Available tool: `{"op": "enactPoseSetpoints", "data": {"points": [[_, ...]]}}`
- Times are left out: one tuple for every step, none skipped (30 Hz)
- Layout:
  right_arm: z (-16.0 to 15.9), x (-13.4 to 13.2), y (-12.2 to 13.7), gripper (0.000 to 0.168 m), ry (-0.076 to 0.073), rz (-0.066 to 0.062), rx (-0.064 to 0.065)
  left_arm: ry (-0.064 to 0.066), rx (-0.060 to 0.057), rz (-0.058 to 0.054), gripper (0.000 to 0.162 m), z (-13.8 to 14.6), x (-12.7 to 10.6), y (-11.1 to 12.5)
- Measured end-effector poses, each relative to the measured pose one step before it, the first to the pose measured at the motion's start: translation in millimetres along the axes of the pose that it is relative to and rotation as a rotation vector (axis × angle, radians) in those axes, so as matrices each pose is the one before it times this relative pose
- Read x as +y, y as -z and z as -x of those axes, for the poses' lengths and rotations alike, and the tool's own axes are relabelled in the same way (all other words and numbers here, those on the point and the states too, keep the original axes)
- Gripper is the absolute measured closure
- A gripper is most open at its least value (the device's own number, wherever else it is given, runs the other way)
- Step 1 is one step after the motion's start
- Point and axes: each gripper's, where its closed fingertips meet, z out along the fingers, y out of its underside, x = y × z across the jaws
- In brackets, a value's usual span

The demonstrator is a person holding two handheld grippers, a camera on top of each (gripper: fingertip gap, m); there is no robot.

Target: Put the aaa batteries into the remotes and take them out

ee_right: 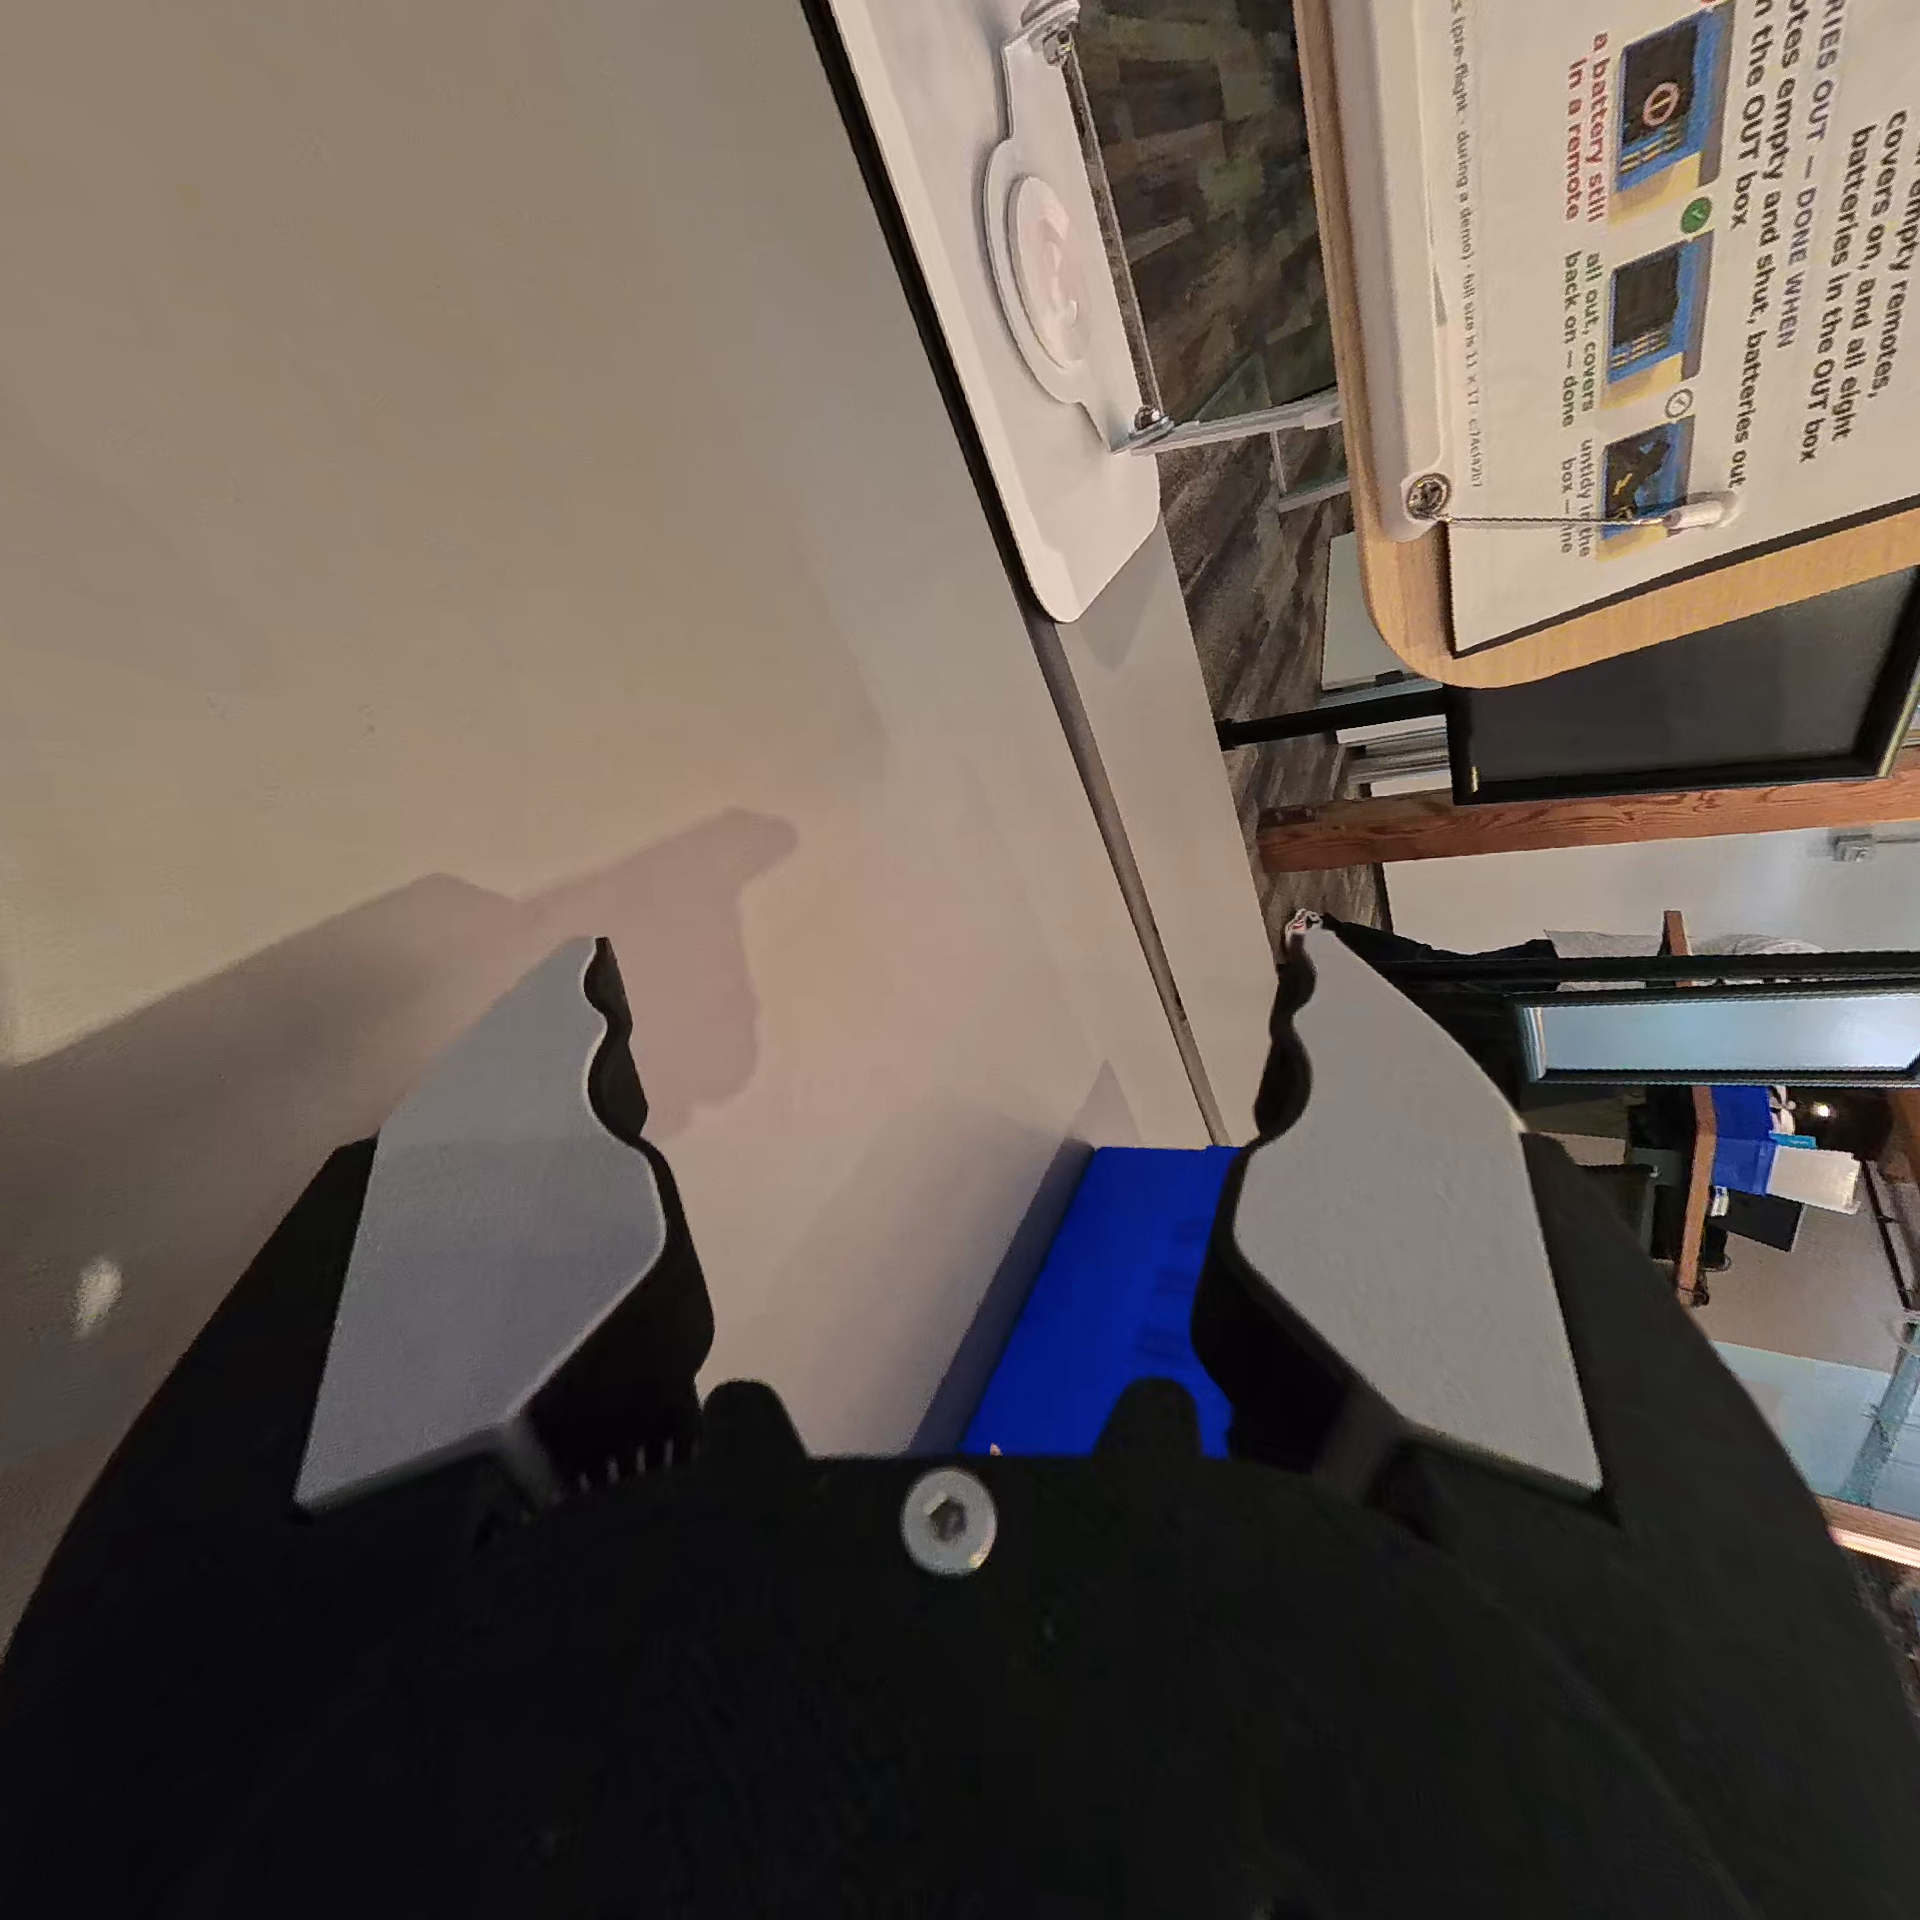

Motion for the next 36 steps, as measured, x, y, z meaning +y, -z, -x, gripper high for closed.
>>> {"op": "enactPoseSetpoints", "data": {"points": [[-0.90,0.91,-0.90,0.050,-0.0051,0.0007,-0.0002,-0.0023,-0.0221,0.0037,0.029,10.12,-2.83,1.07],[-1.76,1.02,-0.94,0.050,-0.0040,0.0007,0.0042,-0.0075,-0.0324,0.0062,0.029,12.71,-1.33,1.45],[-2.21,0.48,-0.92,0.050,-0.0073,-0.0045,0.0060,-0.0094,-0.0315,0.0150,0.029,13.90,0.81,1.36],[-2.30,-0.54,-0.96,0.050,-0.0119,-0.0116,0.0039,-0.0117,-0.0359,0.0275,0.030,16.02,2.96,1.22],[-2.18,-0.92,-1.22,0.050,-0.0166,-0.0179,-0.0012,-0.0157,-0.0495,0.0329,0.031,19.95,3.89,1.42],[-2.41,-0.89,-1.60,0.050,-0.0243,-0.0227,-0.0065,-0.0137,-0.0596,0.0418,0.034,23.33,4.94,1.68],[-3.12,0.08,-1.90,0.050,-0.0342,-0.0218,-0.0111,-0.0092,-0.0563,0.0455,0.037,24.78,4.92,1.64],[-4.43,0.93,-1.70,0.052,-0.0438,-0.0192,-0.0140,-0.0007,-0.0549,0.0501,0.042,25.94,5.35,2.14],[-5.97,0.47,-1.26,0.053,-0.0507,-0.0245,-0.0139,0.0136,-0.0521,0.0577,0.047,26.57,6.29,2.78],[-7.03,-0.28,-0.66,0.054,-0.0575,-0.0309,-0.0150,0.0292,-0.0430,0.0601,0.049,25.48,6.60,3.01],[-7.08,-1.58,0.28,0.054,-0.0703,-0.0383,-0.0219,0.0302,-0.0131,0.0673,0.058,21.00,7.52,3.41],[-6.76,-3.76,1.43,0.054,-0.0830,-0.0498,-0.0307,0.0338,-0.0156,0.0722,0.065,20.34,8.70,4.26],[-5.64,-5.07,2.64,0.054,-0.0886,-0.0523,-0.0406,0.0358,-0.0167,0.0698,0.069,19.04,8.92,4.76],[-3.71,-5.26,3.30,0.054,-0.0888,-0.0435,-0.0511,0.0311,-0.0053,0.0609,0.070,15.67,8.24,4.66],[-2.78,-6.08,3.96,0.054,-0.0834,-0.0392,-0.0529,0.0202,0.0069,0.0570,0.074,11.89,7.97,4.88],[-2.08,-7.78,4.86,0.054,-0.0713,-0.0463,-0.0477,0.0036,0.0282,0.0432,0.085,6.86,6.59,5.65],[-2.25,-9.18,5.79,0.054,-0.0539,-0.0517,-0.0361,0.0034,0.0156,0.0221,0.094,6.43,4.22,5.71],[-2.05,-9.58,6.38,0.056,-0.0320,-0.0501,-0.0253,0.0080,-0.0188,0.0087,0.096,9.41,2.28,5.04],[-0.81,-10.43,6.52,0.060,-0.0120,-0.0501,-0.0224,0.0038,-0.0329,0.0043,0.097,10.18,1.68,4.63],[-1.05,-11.05,6.81,0.063,-0.0005,-0.0506,-0.0126,-0.0046,-0.0175,0.0132,0.103,7.19,3.26,3.53],[-1.49,-12.02,7.15,0.068,0.0078,-0.0527,-0.0041,-0.0029,0.0055,0.0290,0.111,2.95,6.01,2.18],[0.25,-12.47,7.12,0.074,0.0139,-0.0531,-0.0119,0.0021,0.0242,0.0484,0.116,-0.39,9.26,0.52],[0.86,-11.24,6.45,0.083,0.0120,-0.0415,-0.0142,0.0009,0.0279,0.0578,0.117,-1.48,11.85,-1.23],[0.43,-9.41,5.58,0.090,0.0087,-0.0288,-0.0116,-0.0159,0.0298,0.0618,0.121,-1.86,14.12,-3.09],[1.54,-8.14,4.65,0.096,0.0064,-0.0216,-0.0184,-0.0344,0.0365,0.0868,0.128,-2.24,18.84,-4.94],[2.62,-6.45,3.62,0.100,0.0018,-0.0129,-0.0244,-0.0388,0.0263,0.1261,0.129,0.46,24.97,-7.11],[2.53,-5.08,2.57,0.105,-0.0018,-0.0071,-0.0211,-0.0459,0.0085,0.1484,0.126,4.09,27.95,-9.14],[1.86,-4.10,1.76,0.107,-0.0021,-0.0058,-0.0138,-0.0606,0.0021,0.1453,0.124,4.88,26.85,-11.22],[1.91,-2.81,0.94,0.106,0.0008,-0.0029,-0.0119,-0.0690,0.0102,0.1362,0.123,2.52,24.93,-12.56],[2.07,-1.33,0.09,0.106,0.0050,0.0015,-0.0108,-0.0706,0.0228,0.1186,0.121,-0.54,21.26,-13.67],[1.57,0.06,-0.40,0.106,0.0091,0.0061,-0.0064,-0.0671,0.0268,0.0996,0.118,-1.90,17.92,-14.03],[0.93,1.34,-0.78,0.105,0.0112,0.0090,-0.0014,-0.0540,0.0542,0.0887,0.118,-5.56,15.98,-13.88],[0.81,2.14,-0.90,0.104,0.0116,0.0100,-0.0004,-0.0229,0.0506,0.0805,0.115,-3.35,12.84,-13.54],[1.07,3.10,-1.20,0.104,0.0089,0.0134,-0.0026,-0.0172,0.0261,0.0584,0.109,1.12,7.58,-12.39],[0.75,3.83,-1.44,0.104,0.0047,0.0169,-0.0023,-0.0180,0.0100,0.0284,0.108,2.90,2.20,-10.51],[0.67,3.89,-1.55,0.103,0.0030,0.0167,-0.0022,-0.0219,0.0132,0.0081,0.108,1.55,-1.09,-8.66]]}}
